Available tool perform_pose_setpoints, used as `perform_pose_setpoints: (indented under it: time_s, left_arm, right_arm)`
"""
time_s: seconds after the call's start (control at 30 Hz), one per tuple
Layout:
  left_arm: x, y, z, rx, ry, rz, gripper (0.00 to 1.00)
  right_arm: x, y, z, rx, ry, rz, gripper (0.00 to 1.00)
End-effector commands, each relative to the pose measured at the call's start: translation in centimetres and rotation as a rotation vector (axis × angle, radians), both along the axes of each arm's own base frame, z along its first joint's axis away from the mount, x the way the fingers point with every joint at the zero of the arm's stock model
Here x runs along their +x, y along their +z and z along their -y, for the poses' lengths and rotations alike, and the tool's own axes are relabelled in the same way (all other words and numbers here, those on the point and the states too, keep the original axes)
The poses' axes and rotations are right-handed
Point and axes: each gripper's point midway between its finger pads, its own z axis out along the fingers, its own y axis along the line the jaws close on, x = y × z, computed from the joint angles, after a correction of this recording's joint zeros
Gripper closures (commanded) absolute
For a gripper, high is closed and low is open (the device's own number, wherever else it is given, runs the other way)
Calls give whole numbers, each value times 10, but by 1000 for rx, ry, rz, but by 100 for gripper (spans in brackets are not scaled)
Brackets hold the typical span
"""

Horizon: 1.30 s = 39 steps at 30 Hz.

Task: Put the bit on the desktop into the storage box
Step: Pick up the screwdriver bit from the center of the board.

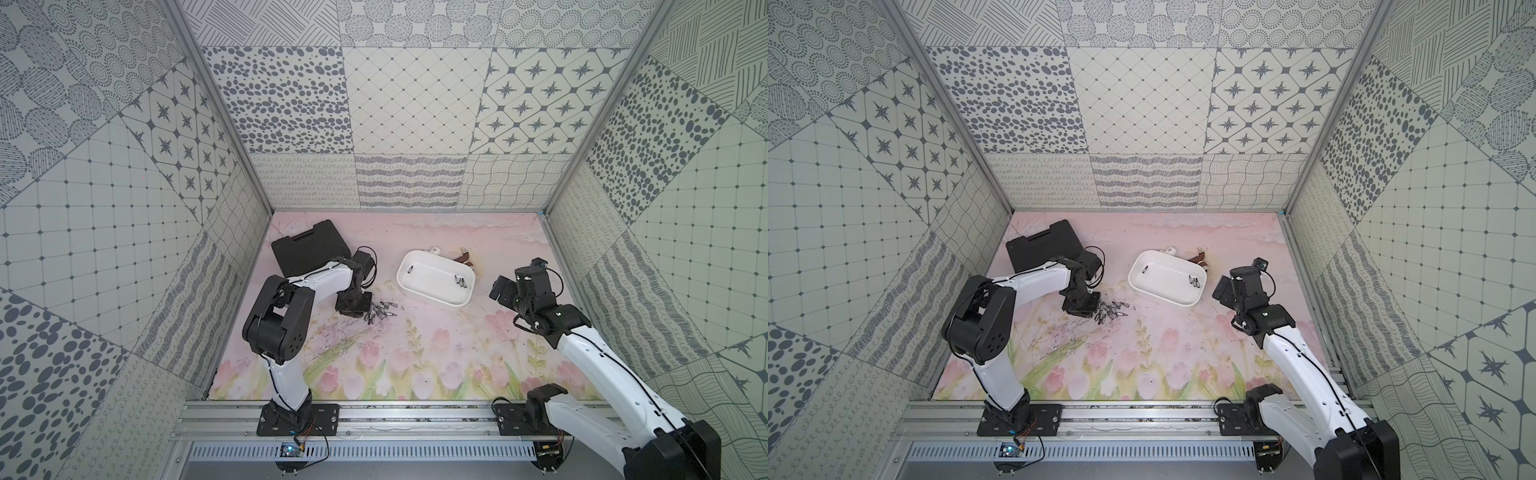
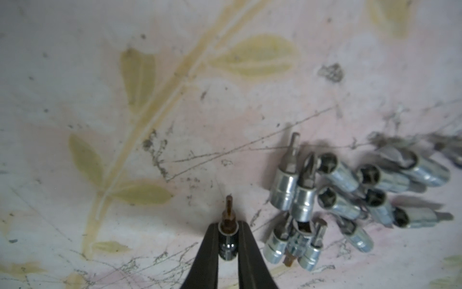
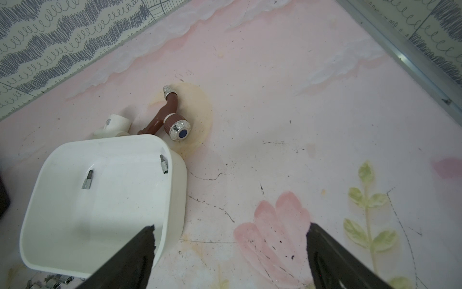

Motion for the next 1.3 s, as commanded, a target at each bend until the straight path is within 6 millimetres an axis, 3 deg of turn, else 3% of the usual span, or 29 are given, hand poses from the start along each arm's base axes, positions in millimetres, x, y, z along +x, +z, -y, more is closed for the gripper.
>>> perform_pose_setpoints:
  time_s: [0.0,0.3,0.67,1.03,1.27]
  left_arm:
    - [-8,-9,4,-27,-22,-43,84]
    - [-6,-3,3,-22,-19,-25,89]
    - [-4,23,8,-62,-14,10,91]
    - [6,81,25,-102,-34,125,91]
    - [18,114,60,-116,-108,196,91]
  right_arm:
    - [5,0,1,2,-4,16,3]
    - [5,1,1,4,-4,20,3]
    - [7,3,-1,14,-4,30,3]
    - [10,4,-3,24,-1,37,3]
    - [11,4,-5,29,5,36,3]
